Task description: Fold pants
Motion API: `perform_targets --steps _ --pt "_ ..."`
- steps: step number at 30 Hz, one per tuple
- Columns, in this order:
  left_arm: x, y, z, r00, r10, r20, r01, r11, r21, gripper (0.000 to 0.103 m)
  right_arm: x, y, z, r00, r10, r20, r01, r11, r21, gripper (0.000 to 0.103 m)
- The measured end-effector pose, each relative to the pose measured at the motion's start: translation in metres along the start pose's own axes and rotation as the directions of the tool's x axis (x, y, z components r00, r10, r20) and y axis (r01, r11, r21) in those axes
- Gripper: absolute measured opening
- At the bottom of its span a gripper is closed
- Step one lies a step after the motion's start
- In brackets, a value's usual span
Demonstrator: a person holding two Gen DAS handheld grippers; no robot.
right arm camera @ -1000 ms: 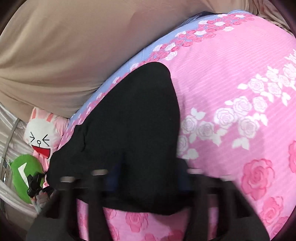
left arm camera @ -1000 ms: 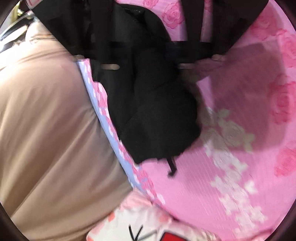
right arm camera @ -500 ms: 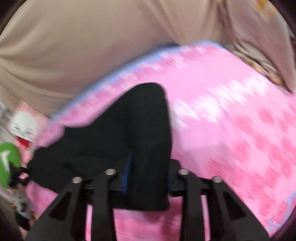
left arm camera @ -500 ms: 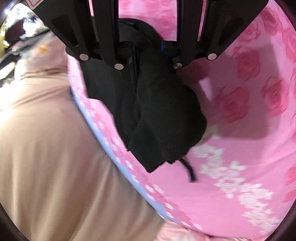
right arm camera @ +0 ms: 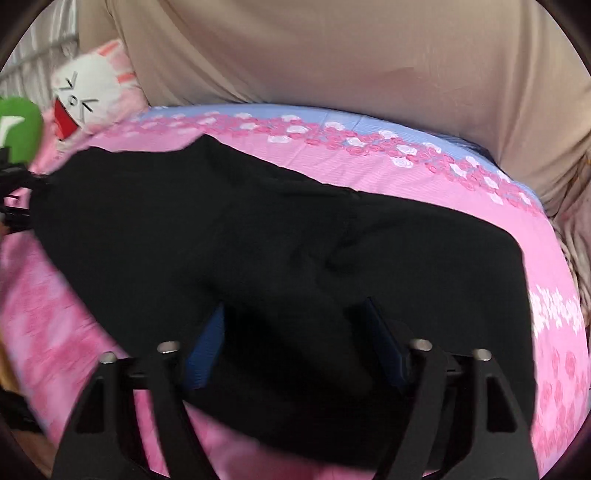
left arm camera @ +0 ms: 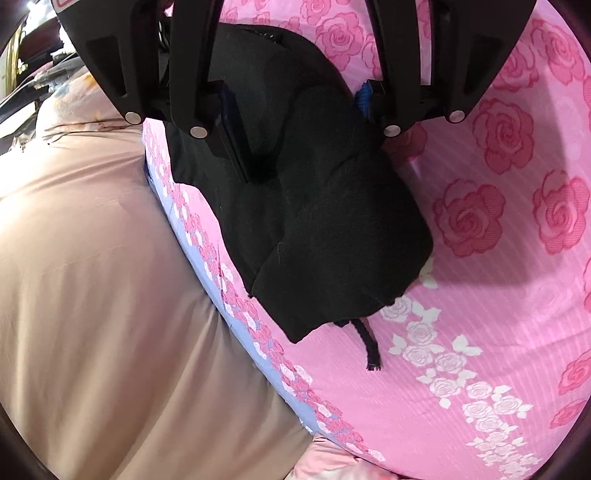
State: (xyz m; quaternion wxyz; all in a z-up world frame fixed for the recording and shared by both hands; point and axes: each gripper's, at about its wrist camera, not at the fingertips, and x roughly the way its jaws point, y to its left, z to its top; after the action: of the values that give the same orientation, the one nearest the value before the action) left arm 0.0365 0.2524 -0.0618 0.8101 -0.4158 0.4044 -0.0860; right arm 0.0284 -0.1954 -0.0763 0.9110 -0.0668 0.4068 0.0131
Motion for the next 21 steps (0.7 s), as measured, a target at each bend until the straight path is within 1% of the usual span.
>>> perform_targets --steps 1,2,3,5,6,7,8,9,10,11,14,16,17,18,20,21 --pt "0.001 -0.001 0.002 1.0 0.0 -0.004 0.001 1.0 0.007 0.033 -0.006 -0.009 0.008 0.999 0.04 0.024 -0.042 0.997 0.07 0.018" --pt "0.0 -0.001 0.003 1.0 -0.007 -0.001 0.007 1.0 0.019 0.027 -0.014 -0.012 0.014 0.997 0.059 0.047 -0.063 0.993 0.101 0.017" --pt "-0.001 -0.002 0.004 1.0 -0.017 0.003 0.016 1.0 0.024 0.022 -0.027 -0.01 0.02 0.994 0.061 0.088 -0.07 0.992 0.101 0.016" --pt "-0.004 -0.002 0.006 0.999 -0.035 0.003 0.035 0.999 0.027 0.02 -0.047 -0.001 0.026 0.988 0.074 0.134 -0.084 0.994 0.068 0.016" --pt "-0.004 -0.001 0.007 0.999 -0.041 0.002 0.041 0.999 0.027 0.019 -0.052 0.003 0.026 0.985 0.101 0.143 -0.111 0.992 0.06 0.016" --pt "-0.004 0.0 0.006 0.999 -0.041 0.002 0.041 0.999 0.028 0.019 -0.047 0.01 0.023 0.981 0.152 0.123 -0.161 0.985 0.061 0.018" --pt "-0.004 0.001 0.006 0.999 -0.04 0.002 0.04 0.999 0.028 0.019 -0.035 0.016 0.019 0.981 0.178 0.081 -0.183 0.982 0.056 0.022" --pt "-0.003 0.002 0.006 0.999 -0.043 0.004 0.043 0.999 0.023 0.019 -0.019 0.019 0.016 0.984 0.172 0.041 -0.174 0.983 0.051 0.025" --pt "-0.002 0.003 0.006 0.999 -0.045 0.003 0.045 0.999 0.017 0.019 -0.001 0.022 0.009 0.99 0.144 -0.012 -0.143 0.989 0.048 0.029" --pt "-0.002 0.004 0.007 0.999 -0.051 -0.001 0.051 0.999 0.007 0.019 0.009 0.023 0.0 0.991 0.131 -0.021 -0.129 0.99 0.059 0.03" --pt "-0.006 0.001 0.008 0.999 -0.044 -0.004 0.044 0.999 0.015 0.019 -0.014 0.017 0.002 0.985 0.167 0.032 -0.169 0.979 0.113 0.037" --pt "-0.014 -0.014 0.008 0.999 -0.03 0.022 0.029 0.997 0.073 0.015 -0.03 0.006 0.002 0.983 0.164 0.086 -0.175 0.973 0.149 0.054" --pt "-0.02 -0.03 0.007 0.999 -0.025 0.041 0.02 0.993 0.12 0.015 -0.041 -0.001 0.001 0.982 0.153 0.111 -0.17 0.972 0.164 0.057" --pt "-0.023 -0.04 0.006 0.998 -0.023 0.051 0.015 0.989 0.147 0.014 -0.05 -0.009 -0.002 0.982 0.138 0.132 -0.16 0.971 0.178 0.059" --pt "-0.035 -0.08 -0.001 0.996 -0.037 0.081 0.016 0.968 0.25 0.014 -0.064 -0.029 -0.008 0.98 0.112 0.164 -0.148 0.963 0.227 0.061" --pt "-0.043 -0.111 -0.01 0.994 -0.059 0.095 0.025 0.944 0.329 0.014 -0.07 -0.038 -0.012 0.979 0.103 0.177 -0.146 0.956 0.253 0.061"
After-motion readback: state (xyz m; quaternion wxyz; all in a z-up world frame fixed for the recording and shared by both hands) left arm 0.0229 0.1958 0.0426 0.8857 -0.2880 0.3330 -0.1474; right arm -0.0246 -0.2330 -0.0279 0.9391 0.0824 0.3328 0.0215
